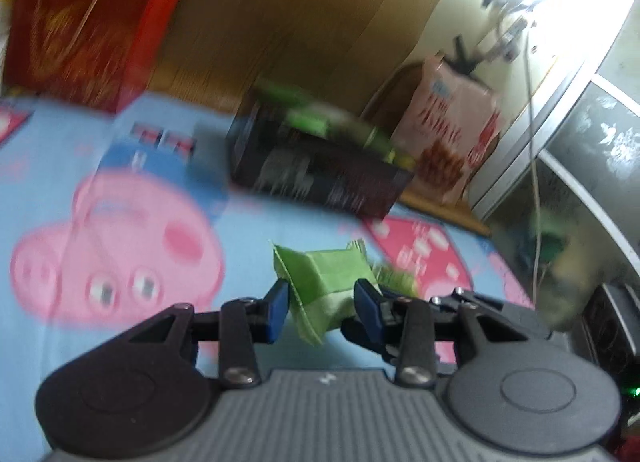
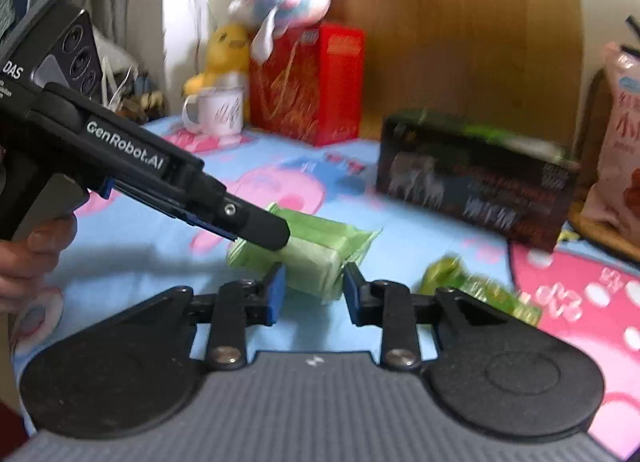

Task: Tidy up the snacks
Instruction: 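Carry the light green pastry into the tin and release it, then grasp the clear green candy bag with the left gripper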

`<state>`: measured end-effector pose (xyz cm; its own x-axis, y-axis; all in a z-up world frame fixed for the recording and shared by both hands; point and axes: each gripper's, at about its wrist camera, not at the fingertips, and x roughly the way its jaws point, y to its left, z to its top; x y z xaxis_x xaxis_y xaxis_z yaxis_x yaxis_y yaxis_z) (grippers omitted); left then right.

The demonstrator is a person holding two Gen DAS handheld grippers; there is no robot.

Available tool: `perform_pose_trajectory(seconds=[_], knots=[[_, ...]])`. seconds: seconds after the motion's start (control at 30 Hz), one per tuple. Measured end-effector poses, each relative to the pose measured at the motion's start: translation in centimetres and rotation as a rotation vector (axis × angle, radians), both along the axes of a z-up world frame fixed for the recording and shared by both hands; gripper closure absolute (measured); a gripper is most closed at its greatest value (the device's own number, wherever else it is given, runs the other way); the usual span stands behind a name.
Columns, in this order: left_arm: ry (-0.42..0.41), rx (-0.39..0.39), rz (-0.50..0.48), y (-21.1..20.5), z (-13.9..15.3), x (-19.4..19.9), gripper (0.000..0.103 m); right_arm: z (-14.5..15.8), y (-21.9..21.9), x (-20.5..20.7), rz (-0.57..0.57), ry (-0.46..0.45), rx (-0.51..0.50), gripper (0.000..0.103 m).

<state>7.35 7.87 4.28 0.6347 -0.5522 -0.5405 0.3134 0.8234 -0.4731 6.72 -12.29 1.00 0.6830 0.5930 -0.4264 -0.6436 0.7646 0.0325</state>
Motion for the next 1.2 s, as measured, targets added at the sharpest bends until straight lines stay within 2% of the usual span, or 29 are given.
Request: perform_pose_trajectory(seconds=[0.2, 0.3, 0.47, 0.6, 0.77, 0.9, 0.97, 1.1, 1.2], knots=[[-0.161, 0.032, -0.026, -3.1, 4.6, 4.8, 0.068, 2.6, -0.4, 4.2, -0.106, -0.094, 0.017, 0.069], [-0.204, 0.036, -0.059, -5.0, 6.2, 8.0, 0.068, 3.8, -1.5, 6.8, -0.168, -0.138, 0.030, 0.069], [-0.194, 0.064, -0.087, -8.3, 5.8, 13.3, 0.067, 4.1, -3.6, 11.1, -0.273, -0.147, 0.031, 0.069], [-0.143, 0.155, -0.031, -10.6, 3.5, 16.4, 0.063, 2.9, -4.1, 13.4, -0.367, -0.170, -0.022, 0.067], [-0.129, 0.153, -0.008, -10.0, 2.3, 16.0, 0.063, 2.6, -5.9, 12.8, -0.381, -0.137, 0.063, 0.067], [-0.126, 0.119, 0.003, -8.8, 2.4, 13.9, 0.063, 2.7, -6.7, 11.4, -0.357, -0.093, 0.120, 0.066], [-0.156, 0.099, 0.011, -8.0, 2.9, 11.8, 0.062, 2.6, -7.6, 10.0, -0.347, -0.060, 0.166, 0.059], [-0.148, 0.059, -0.007, -6.6, 2.6, 8.4, 0.062, 1.6, -9.7, 7.3, -0.333, 0.055, 0.225, 0.059], [-0.053, 0.025, -0.056, -6.4, 0.7, 7.0, 0.062, 0.0, -11.0, 5.4, -0.344, 0.170, 0.251, 0.059]])
